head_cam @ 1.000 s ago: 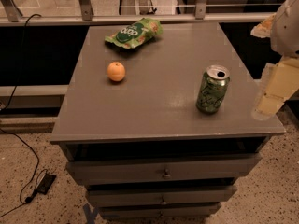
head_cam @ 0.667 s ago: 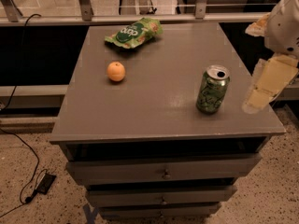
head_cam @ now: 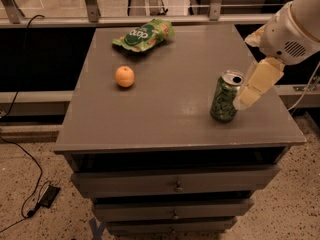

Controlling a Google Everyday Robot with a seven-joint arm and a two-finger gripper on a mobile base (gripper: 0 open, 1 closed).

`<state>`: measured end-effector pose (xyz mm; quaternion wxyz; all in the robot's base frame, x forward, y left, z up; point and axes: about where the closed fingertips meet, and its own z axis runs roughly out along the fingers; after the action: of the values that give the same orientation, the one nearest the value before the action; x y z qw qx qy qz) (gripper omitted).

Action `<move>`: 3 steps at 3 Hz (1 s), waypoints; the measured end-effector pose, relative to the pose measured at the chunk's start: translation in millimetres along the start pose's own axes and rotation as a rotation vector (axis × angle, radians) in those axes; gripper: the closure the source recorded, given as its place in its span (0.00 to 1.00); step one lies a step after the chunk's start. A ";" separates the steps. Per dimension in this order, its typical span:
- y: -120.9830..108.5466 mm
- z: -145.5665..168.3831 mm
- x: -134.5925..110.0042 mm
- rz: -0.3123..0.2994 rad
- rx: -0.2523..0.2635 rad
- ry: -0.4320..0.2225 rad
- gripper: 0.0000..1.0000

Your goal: Move green can near orange

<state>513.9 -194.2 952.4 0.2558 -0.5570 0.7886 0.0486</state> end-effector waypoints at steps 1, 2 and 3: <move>-7.3 21.7 3.9 0.043 -0.036 -0.003 0.18; -10.7 37.8 6.8 0.070 -0.065 0.009 0.41; -11.7 48.6 5.3 0.064 -0.090 0.035 0.65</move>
Offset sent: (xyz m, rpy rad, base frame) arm 0.0314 0.0037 -0.0522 0.0387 0.1380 -0.0539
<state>540.1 -185.5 910.5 0.2151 -0.5432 0.8074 0.0827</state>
